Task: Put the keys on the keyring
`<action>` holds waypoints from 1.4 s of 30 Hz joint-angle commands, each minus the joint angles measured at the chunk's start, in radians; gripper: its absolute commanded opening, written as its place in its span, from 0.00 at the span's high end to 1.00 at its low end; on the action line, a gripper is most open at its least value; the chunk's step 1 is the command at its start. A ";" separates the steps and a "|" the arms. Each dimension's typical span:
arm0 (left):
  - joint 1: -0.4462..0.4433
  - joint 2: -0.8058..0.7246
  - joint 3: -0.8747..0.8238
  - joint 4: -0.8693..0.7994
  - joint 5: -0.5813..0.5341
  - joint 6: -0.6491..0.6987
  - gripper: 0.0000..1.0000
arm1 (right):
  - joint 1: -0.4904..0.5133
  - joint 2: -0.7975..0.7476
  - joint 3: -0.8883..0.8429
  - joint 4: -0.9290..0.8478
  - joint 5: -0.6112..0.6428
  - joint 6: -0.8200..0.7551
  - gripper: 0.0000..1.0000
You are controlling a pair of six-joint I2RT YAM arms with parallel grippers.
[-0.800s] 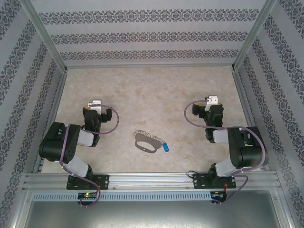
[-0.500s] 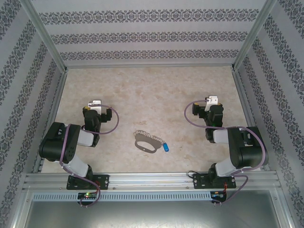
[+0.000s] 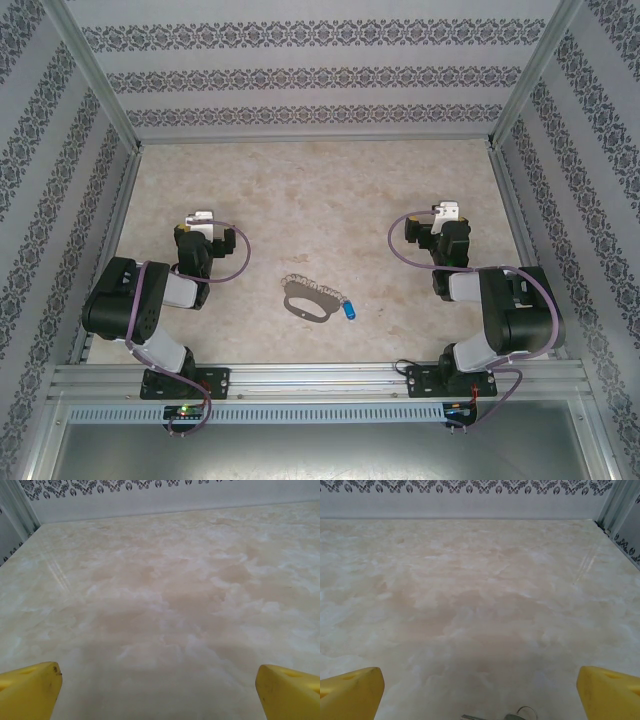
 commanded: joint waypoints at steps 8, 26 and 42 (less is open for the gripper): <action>0.022 -0.017 0.028 -0.031 0.001 -0.004 0.00 | -0.009 -0.003 0.019 0.006 -0.029 0.009 0.02; -0.186 -0.616 0.220 -0.901 -0.116 -0.200 0.00 | 0.175 -0.443 0.244 -0.919 0.050 0.244 0.02; -0.524 -0.617 0.308 -1.196 0.471 -0.559 0.01 | 0.563 -0.602 0.207 -1.398 -0.347 0.429 0.03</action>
